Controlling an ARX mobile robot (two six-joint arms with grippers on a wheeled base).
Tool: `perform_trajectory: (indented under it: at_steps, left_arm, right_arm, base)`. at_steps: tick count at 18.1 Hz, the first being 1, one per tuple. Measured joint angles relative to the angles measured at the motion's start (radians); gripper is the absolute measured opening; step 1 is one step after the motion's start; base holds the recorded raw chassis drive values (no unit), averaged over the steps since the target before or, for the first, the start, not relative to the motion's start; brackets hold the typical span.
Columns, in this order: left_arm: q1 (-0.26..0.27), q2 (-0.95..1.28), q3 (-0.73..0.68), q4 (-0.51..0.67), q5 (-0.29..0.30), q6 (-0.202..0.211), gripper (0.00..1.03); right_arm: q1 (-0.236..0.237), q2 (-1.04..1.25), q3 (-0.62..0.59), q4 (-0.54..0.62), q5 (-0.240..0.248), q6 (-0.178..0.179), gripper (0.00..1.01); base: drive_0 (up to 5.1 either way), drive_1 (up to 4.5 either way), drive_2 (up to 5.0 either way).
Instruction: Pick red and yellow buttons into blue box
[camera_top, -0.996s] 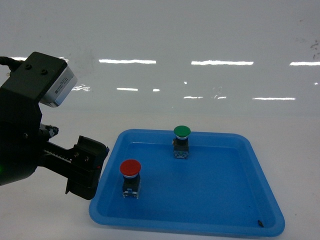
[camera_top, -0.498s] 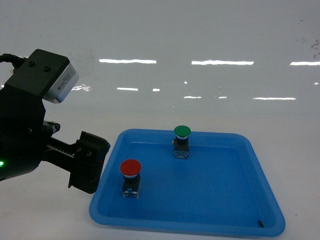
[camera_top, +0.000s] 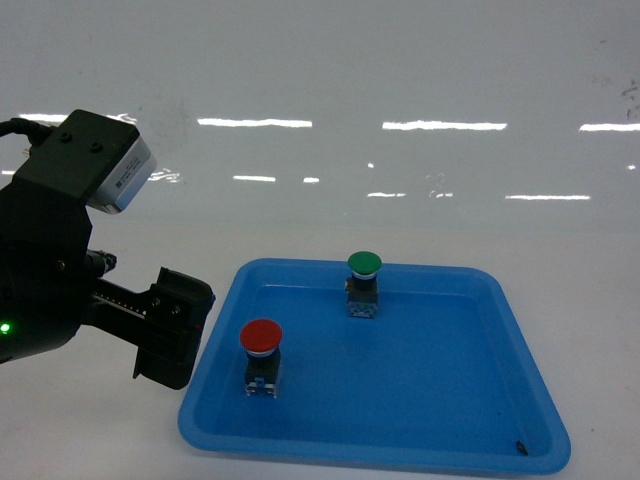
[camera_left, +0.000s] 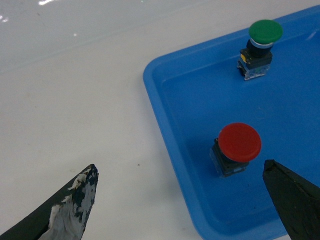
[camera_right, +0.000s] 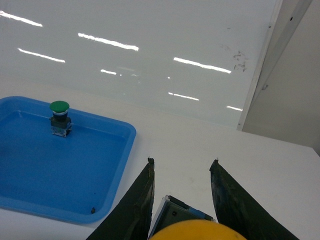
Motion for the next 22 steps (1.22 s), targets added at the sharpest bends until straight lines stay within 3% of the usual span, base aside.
perform_trajectory:
  at_steps: [2, 5, 9, 17, 22]
  left_arm:
    - [-0.023, 0.030, 0.052, -0.055, 0.002, -0.012, 0.98]
    - [-0.053, 0.059, 0.163, -0.181, 0.066, -0.082, 0.98]
    - [-0.055, 0.122, 0.261, -0.276, 0.099, -0.158, 0.98]
    - [-0.076, 0.257, 0.313, -0.287, 0.095, -0.187, 0.98]
    - [-0.080, 0.323, 0.304, -0.292, 0.127, -0.209, 0.98]
  right_arm:
    - [0.000, 0.000, 0.000, 0.000, 0.000, 0.000, 0.30]
    - [0.000, 0.000, 0.000, 0.000, 0.000, 0.000, 0.30]
    - [0.000, 0.000, 0.000, 0.001, 0.000, 0.000, 0.30]
    - [0.000, 0.000, 0.000, 0.001, 0.000, 0.000, 0.30]
    - [0.000, 0.000, 0.000, 0.001, 0.000, 0.000, 0.30]
  base:
    - [0.0, 0.00, 0.0]
    - [0.0, 0.00, 0.0]
    - [0.0, 0.00, 0.0]
    - [0.0, 0.00, 0.0]
    - [0.0, 0.00, 0.0]
